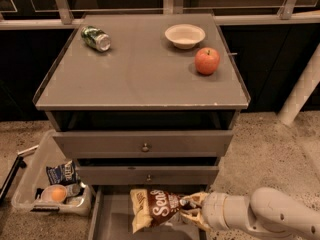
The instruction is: Place brown chip bag into bottom drawer
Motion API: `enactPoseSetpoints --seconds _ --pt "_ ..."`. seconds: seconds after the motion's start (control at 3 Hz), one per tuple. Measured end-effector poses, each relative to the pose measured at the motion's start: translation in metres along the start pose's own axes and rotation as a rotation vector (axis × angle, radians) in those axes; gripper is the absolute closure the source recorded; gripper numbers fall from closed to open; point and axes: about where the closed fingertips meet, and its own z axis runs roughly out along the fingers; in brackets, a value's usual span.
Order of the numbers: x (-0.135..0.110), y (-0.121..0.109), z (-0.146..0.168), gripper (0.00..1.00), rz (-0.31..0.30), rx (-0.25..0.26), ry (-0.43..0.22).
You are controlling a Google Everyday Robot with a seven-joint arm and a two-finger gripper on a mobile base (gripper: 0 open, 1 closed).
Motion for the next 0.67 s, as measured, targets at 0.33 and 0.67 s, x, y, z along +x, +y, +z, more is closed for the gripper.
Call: enactPoseSetpoints --seconds 0.33,0.67 --pt "0.027 0.009 0.021 1.0 0.011 0.032 0.003" --pt "0.058 0.007 0.043 1.0 0.027 0.075 -0.008"
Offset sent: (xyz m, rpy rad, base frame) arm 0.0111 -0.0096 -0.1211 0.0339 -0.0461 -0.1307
